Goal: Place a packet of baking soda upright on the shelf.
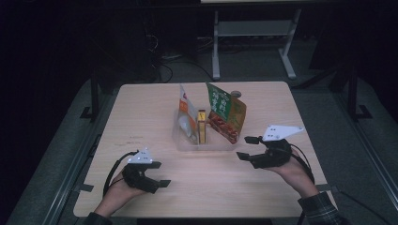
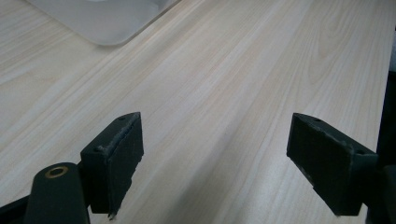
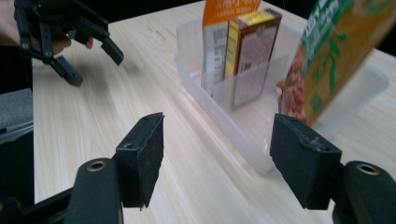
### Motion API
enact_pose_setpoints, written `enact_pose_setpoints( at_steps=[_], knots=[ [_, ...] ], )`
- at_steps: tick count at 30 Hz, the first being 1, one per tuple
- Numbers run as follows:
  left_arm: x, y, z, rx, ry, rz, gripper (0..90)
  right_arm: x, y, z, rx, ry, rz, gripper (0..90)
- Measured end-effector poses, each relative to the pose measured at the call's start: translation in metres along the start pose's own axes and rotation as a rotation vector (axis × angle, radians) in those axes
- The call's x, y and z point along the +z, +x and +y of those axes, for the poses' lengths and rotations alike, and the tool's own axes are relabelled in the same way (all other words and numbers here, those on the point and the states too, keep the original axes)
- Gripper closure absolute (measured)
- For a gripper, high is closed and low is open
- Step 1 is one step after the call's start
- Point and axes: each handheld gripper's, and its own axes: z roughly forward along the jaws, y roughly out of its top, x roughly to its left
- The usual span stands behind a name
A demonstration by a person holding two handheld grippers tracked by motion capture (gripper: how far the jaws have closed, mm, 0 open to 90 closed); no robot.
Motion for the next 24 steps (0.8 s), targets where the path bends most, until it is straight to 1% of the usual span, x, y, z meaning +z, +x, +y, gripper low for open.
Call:
enact_pose_setpoints(
  at_steps=[1,5,8,10,11,13,18,19,20,22,23,24],
  knots=[
    [0.000,0.000,0.000,0.003,0.003,-0.001,18.2,-0.001,-0.001,-0.003,0.007,0.005,0.002,33.7],
    [0.000,0.000,-0.001,0.008,0.009,-0.011,18.2,-0.003,-0.004,-0.017,0.028,0.016,-0.015,32.4],
    [0.000,0.000,-0.001,0.013,0.017,-0.010,18.2,-0.003,-0.005,-0.027,0.037,0.030,-0.007,30.8],
    [0.001,0.001,-0.002,0.023,0.020,-0.008,18.2,-0.002,-0.005,-0.034,0.036,0.041,-0.015,29.5],
    [0.001,0.001,-0.002,0.028,0.021,-0.007,18.2,-0.002,-0.006,-0.038,0.041,0.047,-0.008,28.7],
    [0.001,0.001,-0.003,0.034,0.022,-0.003,18.2,-0.001,-0.006,-0.043,0.043,0.051,-0.019,28.0],
    [0.003,0.001,-0.005,0.061,0.056,-0.005,18.2,-0.003,-0.005,-0.059,0.051,0.065,-0.031,25.1],
    [0.004,0.001,-0.006,0.068,0.068,-0.008,18.2,-0.004,-0.006,-0.062,0.048,0.070,-0.036,25.1],
    [0.005,0.001,-0.007,0.077,0.080,-0.010,18.2,-0.005,-0.006,-0.066,0.058,0.076,-0.036,25.0],
    [0.007,-0.001,-0.008,0.079,0.105,-0.016,18.2,-0.005,-0.006,-0.072,0.048,0.103,-0.046,24.7],
    [0.008,-0.001,-0.009,0.093,0.115,-0.012,18.2,-0.005,-0.006,-0.076,0.038,0.134,-0.055,24.3],
    [0.009,-0.001,-0.009,0.096,0.132,-0.014,18.2,-0.005,-0.006,-0.078,0.034,0.151,-0.062,24.0]
  ],
)
